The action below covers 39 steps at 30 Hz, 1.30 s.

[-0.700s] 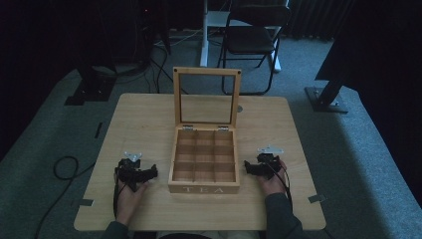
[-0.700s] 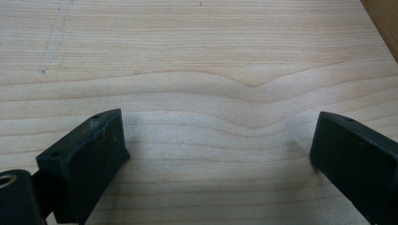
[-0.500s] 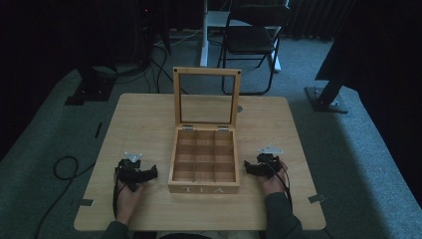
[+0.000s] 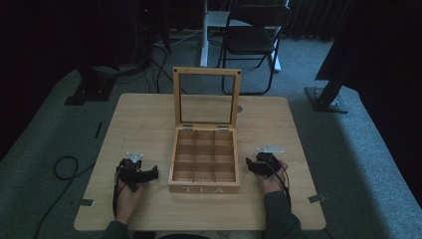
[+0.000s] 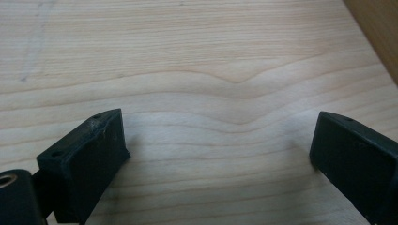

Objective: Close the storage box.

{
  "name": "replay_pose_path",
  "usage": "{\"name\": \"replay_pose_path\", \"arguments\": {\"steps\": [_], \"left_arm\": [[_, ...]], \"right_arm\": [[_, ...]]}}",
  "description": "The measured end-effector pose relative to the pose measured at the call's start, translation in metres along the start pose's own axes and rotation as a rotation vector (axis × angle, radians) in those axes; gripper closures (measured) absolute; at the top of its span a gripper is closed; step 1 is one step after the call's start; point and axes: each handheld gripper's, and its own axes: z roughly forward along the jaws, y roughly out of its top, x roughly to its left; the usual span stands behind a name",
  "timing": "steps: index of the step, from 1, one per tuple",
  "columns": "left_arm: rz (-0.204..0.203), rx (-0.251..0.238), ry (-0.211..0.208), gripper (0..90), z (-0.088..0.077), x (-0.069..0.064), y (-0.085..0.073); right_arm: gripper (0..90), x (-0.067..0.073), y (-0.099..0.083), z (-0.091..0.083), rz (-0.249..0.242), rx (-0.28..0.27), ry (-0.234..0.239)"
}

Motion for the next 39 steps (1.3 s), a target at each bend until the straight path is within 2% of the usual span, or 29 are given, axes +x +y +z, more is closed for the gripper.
{"name": "replay_pose_path", "arguments": {"steps": [7,13,19,25,28,37,39], "left_arm": [[0.011,0.000,-0.015,4.1,0.000,-0.001,0.000],[0.021,0.002,-0.020,4.1,0.000,-0.001,0.000],[0.024,0.002,-0.024,4.2,0.000,-0.001,0.000],[0.027,0.002,-0.025,4.1,0.000,-0.001,0.000],[0.027,0.002,-0.025,4.1,0.000,-0.001,0.000],[0.025,0.002,-0.026,4.1,0.000,-0.001,0.000],[0.025,0.002,-0.026,4.1,0.000,-0.001,0.000]], "right_arm": [[41.4,0.009,0.021,-0.015,-0.026,-0.042,0.023],[42.5,0.012,0.036,-0.013,-0.041,-0.055,0.044],[43.3,0.009,0.061,-0.016,-0.065,-0.075,0.048],[44.8,-0.001,0.089,-0.017,-0.041,-0.103,0.065],[47.6,-0.004,0.099,-0.015,-0.052,-0.114,0.070],[49.7,-0.008,0.129,-0.006,-0.028,-0.164,0.111],[49.6,-0.008,0.135,-0.004,-0.032,-0.167,0.107]]}}
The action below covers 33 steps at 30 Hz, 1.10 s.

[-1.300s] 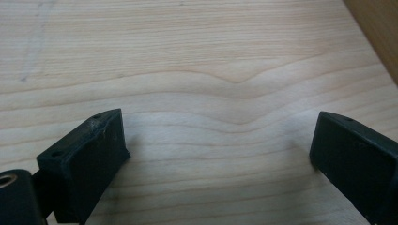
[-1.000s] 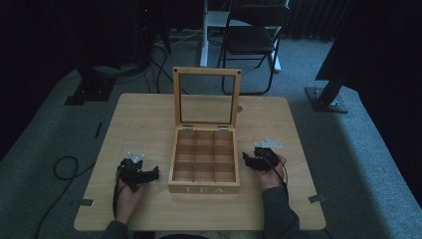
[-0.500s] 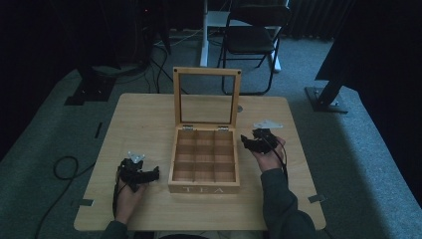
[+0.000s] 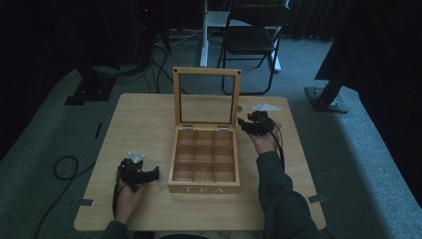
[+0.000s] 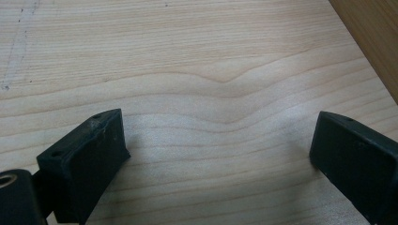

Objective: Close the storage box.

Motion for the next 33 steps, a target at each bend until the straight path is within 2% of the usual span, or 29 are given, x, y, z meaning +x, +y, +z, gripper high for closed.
{"name": "replay_pose_path", "arguments": {"steps": [7,11,17,23,33], "left_arm": [[0.001,0.000,0.000,4.1,0.000,0.000,0.000],[0.000,0.000,0.000,4.1,0.000,0.000,0.000],[-0.001,0.000,0.000,4.1,0.000,0.000,0.000],[0.000,0.000,0.000,4.1,0.000,0.000,0.000],[0.001,-0.001,0.001,4.2,0.000,0.000,0.000]], "right_arm": [[46.0,0.001,0.025,0.009,-0.014,-0.035,0.001],[45.7,-0.001,0.037,0.015,-0.005,-0.043,0.005],[46.2,-0.007,0.051,0.026,0.015,-0.028,0.035],[48.0,-0.008,0.070,0.033,0.026,-0.054,0.083],[48.6,-0.010,0.080,0.043,0.049,-0.072,0.137]]}}
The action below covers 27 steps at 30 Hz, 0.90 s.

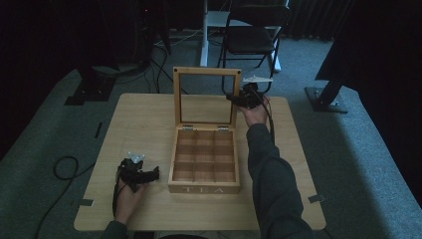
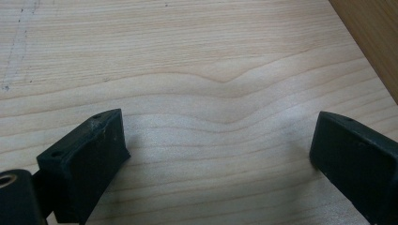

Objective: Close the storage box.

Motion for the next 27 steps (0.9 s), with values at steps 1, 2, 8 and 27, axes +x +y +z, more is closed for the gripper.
{"name": "replay_pose_path", "arguments": {"steps": [1,2,8,27], "left_arm": [[-0.001,-0.002,0.000,4.2,0.000,0.000,0.000],[-0.002,-0.002,0.000,4.1,0.000,0.000,0.000],[-0.002,0.000,0.000,4.1,0.000,0.000,0.000],[-0.001,0.000,0.000,4.1,0.000,0.000,0.000]], "right_arm": [[48.0,0.000,0.001,0.000,0.003,-0.003,0.006],[47.6,0.000,0.003,0.000,0.000,-0.003,0.008],[51.1,-0.001,0.009,-0.005,0.001,-0.013,0.014],[55.4,0.007,0.007,-0.026,-0.033,-0.009,0.029]]}}
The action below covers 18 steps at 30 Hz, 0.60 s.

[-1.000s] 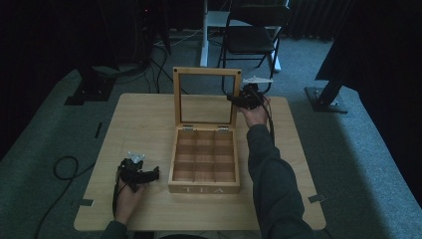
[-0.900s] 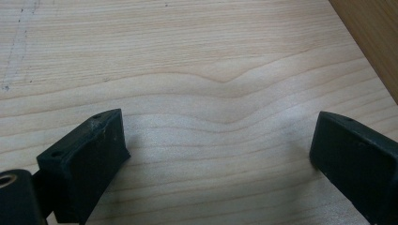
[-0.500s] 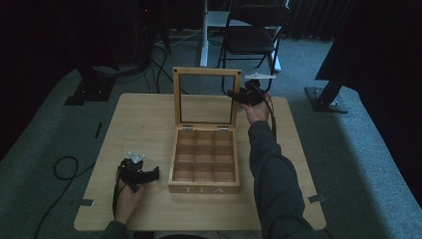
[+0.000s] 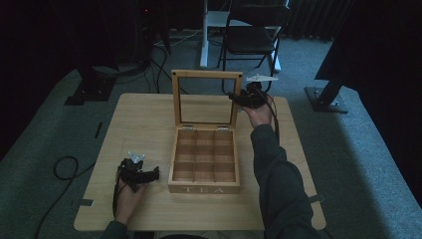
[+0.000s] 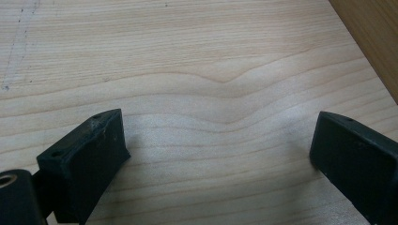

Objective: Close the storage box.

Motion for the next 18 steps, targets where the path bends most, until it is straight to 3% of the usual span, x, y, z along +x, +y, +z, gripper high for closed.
{"name": "replay_pose_path", "arguments": {"steps": [18], "left_arm": [[-0.002,0.001,-0.001,4.1,0.000,0.000,0.000]], "right_arm": [[54.3,0.017,-0.009,-0.025,-0.022,-0.015,0.016]]}}
